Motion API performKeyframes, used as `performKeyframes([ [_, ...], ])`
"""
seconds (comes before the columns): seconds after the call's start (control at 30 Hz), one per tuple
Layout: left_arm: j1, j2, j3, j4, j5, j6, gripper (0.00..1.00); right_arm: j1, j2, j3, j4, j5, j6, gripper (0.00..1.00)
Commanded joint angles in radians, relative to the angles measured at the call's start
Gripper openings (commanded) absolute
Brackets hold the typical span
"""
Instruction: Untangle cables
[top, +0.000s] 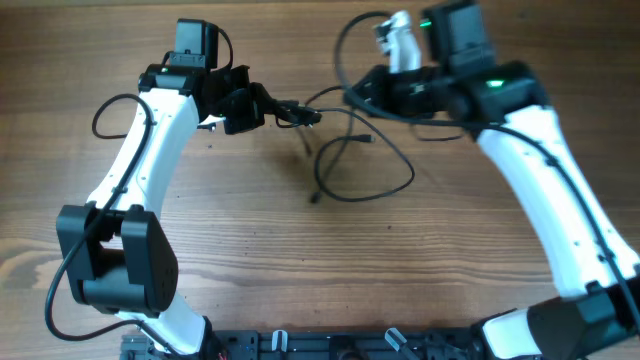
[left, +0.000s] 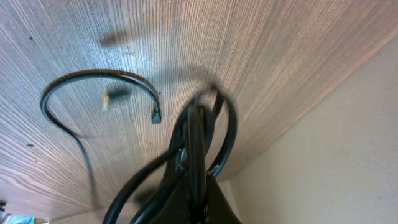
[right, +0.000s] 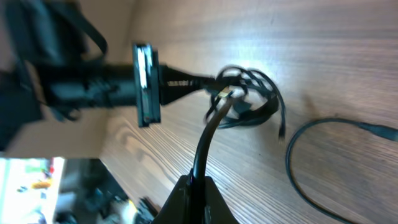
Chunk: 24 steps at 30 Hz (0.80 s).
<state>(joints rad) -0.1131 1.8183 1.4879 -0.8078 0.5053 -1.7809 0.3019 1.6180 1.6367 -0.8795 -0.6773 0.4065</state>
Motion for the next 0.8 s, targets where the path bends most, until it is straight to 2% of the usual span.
performKeyframes([
  [0.0,0.012,-0.012,0.006,-0.018,-0.114,0.025,0.04,-0.137,-0.068,0.005,0.005,-0.188,0.015,0.04],
  [0.1,0.012,-0.012,0.006,-0.017,-0.114,0.087,0.04,-0.206,-0.064,0.005,0.003,-0.188,-0.006,0.04],
  [0.23,0.012,-0.012,0.006,-0.006,-0.073,0.295,0.04,-0.216,-0.053,0.005,0.002,-0.151,-0.042,0.04],
  [0.37,0.012,-0.012,0.006,0.045,-0.009,0.492,0.04,-0.167,-0.026,0.005,0.002,-0.15,-0.069,0.04],
  [0.57,0.012,-0.012,0.006,0.187,0.164,0.89,0.04,-0.069,0.026,0.005,0.002,-0.151,-0.095,0.04],
  [0.77,0.012,-0.012,0.006,0.275,0.224,1.089,0.04,-0.008,0.041,0.005,-0.007,-0.124,-0.116,0.04],
])
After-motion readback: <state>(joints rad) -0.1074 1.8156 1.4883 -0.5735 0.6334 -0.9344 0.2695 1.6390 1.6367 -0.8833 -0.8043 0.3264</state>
